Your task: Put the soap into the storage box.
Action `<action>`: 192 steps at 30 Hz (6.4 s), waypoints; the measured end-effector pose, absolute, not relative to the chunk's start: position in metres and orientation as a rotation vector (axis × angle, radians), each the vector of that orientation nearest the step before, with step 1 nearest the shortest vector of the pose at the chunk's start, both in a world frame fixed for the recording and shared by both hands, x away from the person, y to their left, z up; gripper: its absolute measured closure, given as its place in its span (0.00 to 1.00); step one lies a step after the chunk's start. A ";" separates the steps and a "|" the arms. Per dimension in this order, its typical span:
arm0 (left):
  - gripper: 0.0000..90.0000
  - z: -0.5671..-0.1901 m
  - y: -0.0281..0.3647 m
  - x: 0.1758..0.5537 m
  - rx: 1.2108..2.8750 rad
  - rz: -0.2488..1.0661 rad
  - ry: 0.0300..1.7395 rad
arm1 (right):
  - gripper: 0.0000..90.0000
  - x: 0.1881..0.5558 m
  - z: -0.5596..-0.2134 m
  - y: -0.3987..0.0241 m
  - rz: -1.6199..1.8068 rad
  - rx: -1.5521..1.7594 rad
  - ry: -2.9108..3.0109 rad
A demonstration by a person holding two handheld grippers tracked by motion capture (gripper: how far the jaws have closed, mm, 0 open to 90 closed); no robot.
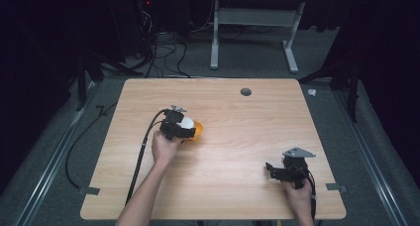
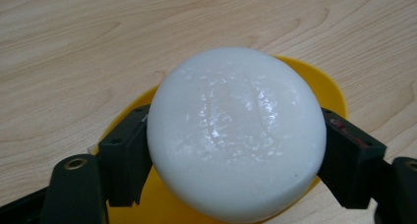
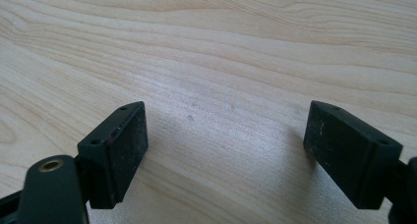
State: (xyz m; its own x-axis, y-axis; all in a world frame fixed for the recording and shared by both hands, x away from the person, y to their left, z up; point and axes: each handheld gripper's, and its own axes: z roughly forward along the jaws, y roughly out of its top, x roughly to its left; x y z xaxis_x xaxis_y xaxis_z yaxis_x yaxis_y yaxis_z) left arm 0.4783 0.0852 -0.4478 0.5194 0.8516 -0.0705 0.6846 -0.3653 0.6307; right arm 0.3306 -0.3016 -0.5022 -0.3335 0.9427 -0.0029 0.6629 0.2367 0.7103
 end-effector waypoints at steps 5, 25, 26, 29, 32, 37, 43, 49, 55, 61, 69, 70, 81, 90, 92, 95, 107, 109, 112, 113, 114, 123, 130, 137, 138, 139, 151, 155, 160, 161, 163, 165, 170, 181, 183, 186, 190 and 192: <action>0.27 -0.450 0.082 0.478 2.171 0.377 1.243 | 0.20 0.330 -0.502 -0.302 0.865 1.471 2.082; 0.27 -0.444 0.087 0.478 2.121 0.397 1.250 | 0.20 0.330 -0.502 -0.301 0.861 1.469 2.084; 0.26 -0.442 0.088 0.477 2.121 0.399 1.246 | 0.20 0.330 -0.502 -0.301 0.862 1.469 2.085; 0.25 -0.439 0.091 0.476 2.117 0.407 1.245 | 0.20 0.330 -0.502 -0.301 0.860 1.468 2.084; 0.26 -0.434 0.092 0.473 2.105 0.433 1.240 | 0.20 0.330 -0.502 -0.301 0.856 1.467 2.085; 0.26 -0.427 0.096 0.470 2.090 0.434 1.225 | 0.20 0.330 -0.502 -0.301 0.856 1.463 2.086; 0.25 -0.421 0.102 0.466 2.083 0.443 1.212 | 0.20 0.330 -0.502 -0.301 0.856 1.467 2.085; 0.25 -0.417 0.106 0.463 2.076 0.448 1.203 | 0.20 0.330 -0.502 -0.301 0.855 1.464 2.087; 0.24 -0.413 0.112 0.460 2.057 0.456 1.201 | 0.20 0.330 -0.502 -0.301 0.856 1.462 2.086; 0.25 -0.411 0.118 0.455 2.037 0.473 1.202 | 0.20 0.330 -0.502 -0.301 0.856 1.461 2.086; 0.25 -0.408 0.126 0.451 2.020 0.469 1.203 | 0.20 0.330 -0.502 -0.301 0.856 1.461 2.086; 0.25 -0.408 0.127 0.450 2.018 0.466 1.202 | 0.20 0.330 -0.502 -0.301 0.856 1.461 2.086; 0.25 -0.405 0.136 0.443 2.007 0.455 1.200 | 0.20 0.330 -0.502 -0.301 0.856 1.465 2.085; 0.25 -0.400 0.142 0.437 1.993 0.459 1.191 | 0.20 0.330 -0.502 -0.301 0.857 1.464 2.086; 0.25 -0.399 0.144 0.435 1.988 0.458 1.193 | 0.20 0.330 -0.502 -0.301 0.856 1.464 2.086; 0.25 -0.398 0.148 0.433 1.987 0.457 1.194 | 0.19 0.330 -0.502 -0.301 0.857 1.464 2.086; 0.24 -0.393 0.169 0.418 1.976 0.475 1.211 | 0.19 0.330 -0.502 -0.300 0.859 1.461 2.089; 0.24 -0.392 0.170 0.416 1.969 0.478 1.208 | 0.19 0.330 -0.502 -0.300 0.857 1.460 2.089; 0.24 -0.391 0.172 0.414 1.968 0.478 1.204 | 0.19 0.330 -0.502 -0.300 0.857 1.458 2.090; 0.24 -0.391 0.174 0.412 1.968 0.476 1.205 | 0.19 0.330 -0.502 -0.300 0.859 1.456 2.091; 0.24 -0.391 0.175 0.411 1.967 0.473 1.206 | 0.19 0.330 -0.502 -0.300 0.859 1.456 2.091; 0.24 -0.393 0.187 0.403 1.954 0.477 1.225 | 0.19 0.330 -0.502 -0.300 0.859 1.458 2.091; 0.24 -0.394 0.196 0.397 1.927 0.470 1.236 | 0.19 0.330 -0.502 -0.300 0.858 1.456 2.093; 0.24 -0.397 0.203 0.391 1.919 0.458 1.251 | 0.19 0.330 -0.502 -0.300 0.857 1.454 2.094; 0.24 -0.397 0.204 0.390 1.916 0.460 1.254 | 0.19 0.330 -0.502 -0.300 0.857 1.454 2.094; 0.24 -0.398 0.204 0.389 1.915 0.461 1.255 | 0.19 0.330 -0.502 -0.300 0.856 1.454 2.094; 0.24 -0.404 0.210 0.382 1.907 0.441 1.264 | 0.19 0.330 -0.502 -0.300 0.858 1.453 2.096; 0.24 -0.408 0.212 0.379 1.905 0.432 1.275 | 0.19 0.330 -0.502 -0.300 0.858 1.453 2.096; 0.24 -0.409 0.216 0.375 1.901 0.431 1.280 | 0.19 0.330 -0.502 -0.300 0.858 1.453 2.096; 0.24 -0.410 0.216 0.374 1.897 0.431 1.281 | 0.19 0.330 -0.502 -0.300 0.858 1.453 2.096; 0.24 -0.411 0.218 0.373 1.898 0.437 1.285 | 0.19 0.330 -0.502 -0.300 0.857 1.453 2.095; 0.24 -0.412 0.219 0.372 1.901 0.437 1.292 | 0.19 0.330 -0.502 -0.300 0.858 1.453 2.096; 0.23 -0.416 0.223 0.371 1.892 0.427 1.296 | 0.19 0.330 -0.502 -0.300 0.859 1.455 2.094; 0.23 -0.422 0.228 0.366 1.876 0.413 1.309 | 0.19 0.330 -0.502 -0.300 0.859 1.455 2.094; 0.23 -0.423 0.229 0.366 1.873 0.411 1.310 | 0.19 0.330 -0.502 -0.300 0.859 1.455 2.094; 0.23 -0.426 0.230 0.365 1.867 0.402 1.318 | 0.19 0.330 -0.502 -0.300 0.857 1.454 2.095; 0.23 -0.429 0.231 0.363 1.847 0.362 1.324 | 0.19 0.330 -0.502 -0.300 0.858 1.455 2.094; 0.23 -0.431 0.231 0.362 1.852 0.365 1.324 | 0.19 0.330 -0.502 -0.300 0.857 1.453 2.095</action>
State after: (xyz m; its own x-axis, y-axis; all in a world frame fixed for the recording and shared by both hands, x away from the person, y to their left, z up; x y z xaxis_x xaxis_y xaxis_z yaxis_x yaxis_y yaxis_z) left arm 0.3616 0.2309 -0.4307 0.4070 0.8881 -0.2137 0.6532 -0.1194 0.7477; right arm 0.3298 -0.3003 -0.5023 -0.3451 0.9385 -0.0129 0.6603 0.2526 0.7072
